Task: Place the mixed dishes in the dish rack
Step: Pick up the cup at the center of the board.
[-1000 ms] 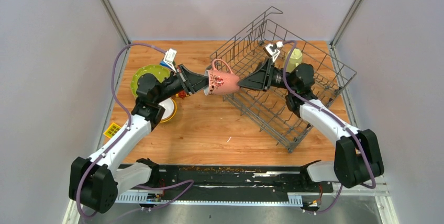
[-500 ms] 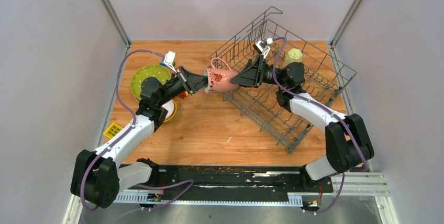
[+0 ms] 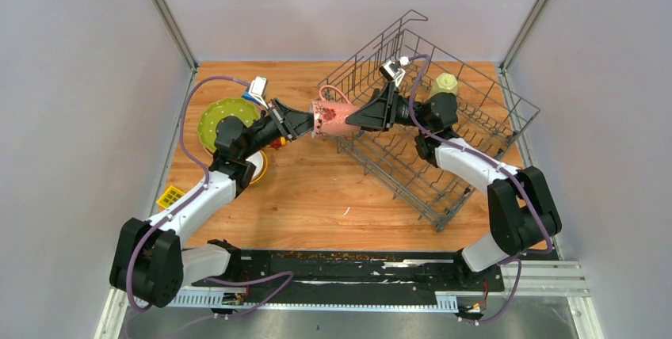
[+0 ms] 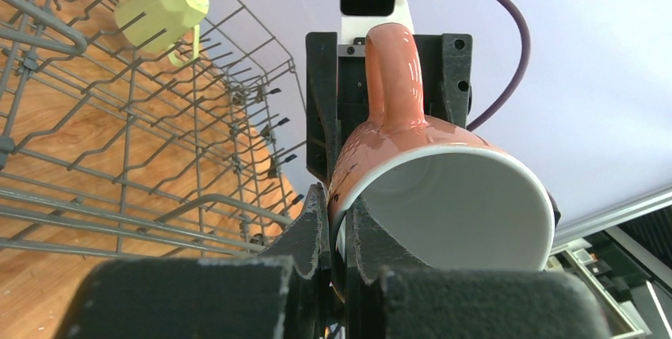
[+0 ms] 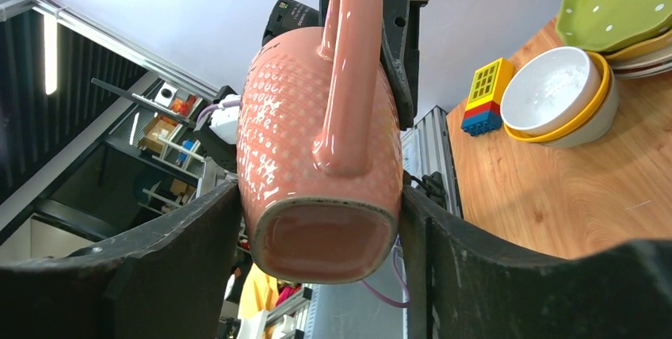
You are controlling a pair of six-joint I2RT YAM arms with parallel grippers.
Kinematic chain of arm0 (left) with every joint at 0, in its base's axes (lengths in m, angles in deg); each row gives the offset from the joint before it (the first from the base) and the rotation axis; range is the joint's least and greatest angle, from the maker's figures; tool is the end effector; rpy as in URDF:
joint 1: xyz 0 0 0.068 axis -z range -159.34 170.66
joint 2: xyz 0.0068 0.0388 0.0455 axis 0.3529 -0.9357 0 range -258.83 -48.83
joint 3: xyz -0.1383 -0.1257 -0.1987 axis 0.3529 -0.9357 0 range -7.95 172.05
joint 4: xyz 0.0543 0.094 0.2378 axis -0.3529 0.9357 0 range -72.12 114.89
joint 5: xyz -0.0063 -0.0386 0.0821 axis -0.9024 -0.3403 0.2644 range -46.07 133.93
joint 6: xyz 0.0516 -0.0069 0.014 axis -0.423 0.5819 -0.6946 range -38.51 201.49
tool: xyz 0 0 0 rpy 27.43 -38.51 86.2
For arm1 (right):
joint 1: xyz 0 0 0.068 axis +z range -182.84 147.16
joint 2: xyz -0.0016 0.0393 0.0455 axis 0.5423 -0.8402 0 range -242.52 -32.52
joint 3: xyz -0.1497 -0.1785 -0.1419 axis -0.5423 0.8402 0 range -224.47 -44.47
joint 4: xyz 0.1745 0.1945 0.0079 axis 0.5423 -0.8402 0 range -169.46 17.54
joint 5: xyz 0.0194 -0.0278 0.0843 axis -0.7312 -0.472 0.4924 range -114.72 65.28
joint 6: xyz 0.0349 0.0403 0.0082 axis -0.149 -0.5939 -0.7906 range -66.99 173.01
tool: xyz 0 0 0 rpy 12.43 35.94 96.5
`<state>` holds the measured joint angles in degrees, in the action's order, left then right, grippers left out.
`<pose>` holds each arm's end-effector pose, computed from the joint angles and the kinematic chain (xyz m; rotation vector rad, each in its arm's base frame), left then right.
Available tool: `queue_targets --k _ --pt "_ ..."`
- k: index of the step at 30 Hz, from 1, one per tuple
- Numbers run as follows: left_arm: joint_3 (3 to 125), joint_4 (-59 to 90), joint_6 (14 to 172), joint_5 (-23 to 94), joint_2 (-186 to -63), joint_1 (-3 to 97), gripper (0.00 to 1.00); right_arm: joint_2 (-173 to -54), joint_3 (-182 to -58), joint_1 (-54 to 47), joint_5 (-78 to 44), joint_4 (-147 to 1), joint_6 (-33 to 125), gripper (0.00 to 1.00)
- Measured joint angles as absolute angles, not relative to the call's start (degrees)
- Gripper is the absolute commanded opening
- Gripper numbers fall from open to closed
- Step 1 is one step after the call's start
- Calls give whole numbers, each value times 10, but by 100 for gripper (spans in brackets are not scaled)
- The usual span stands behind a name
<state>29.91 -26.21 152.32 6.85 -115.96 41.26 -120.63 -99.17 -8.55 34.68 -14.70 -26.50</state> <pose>0.2353 -0.1113 0.3155 -0.0442 1.6057 -1.7144 0.2906 0.1648 0.3303 -0.4125 1.6709 2.0267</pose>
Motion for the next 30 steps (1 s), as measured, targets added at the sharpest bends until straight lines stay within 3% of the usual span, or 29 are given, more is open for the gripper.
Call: queue_targets --k 6,9,11,18,21,24,30 --pt "299 -256 1510 65 -1160 413 0 -1207 -993 -85 352 -148 -272 81" --pt "299 -254 1506 65 -1161 413 0 -1207 -996 -85 353 -157 -270 70" --pt "300 -255 1506 64 -1161 413 0 -1211 -999 -85 354 -162 -269 67" --pt "311 -251 1503 71 -1168 411 0 -1238 -1030 -88 366 -159 -280 70" --pt "311 -250 1502 73 -1171 412 0 -1243 -1032 -89 368 -155 -285 81" --pt "311 -246 1499 72 -1173 415 0 -1244 -1033 -86 371 -156 -288 81" --pt "312 -246 1497 69 -1173 417 0 -1245 -1034 -84 373 -160 -286 60"
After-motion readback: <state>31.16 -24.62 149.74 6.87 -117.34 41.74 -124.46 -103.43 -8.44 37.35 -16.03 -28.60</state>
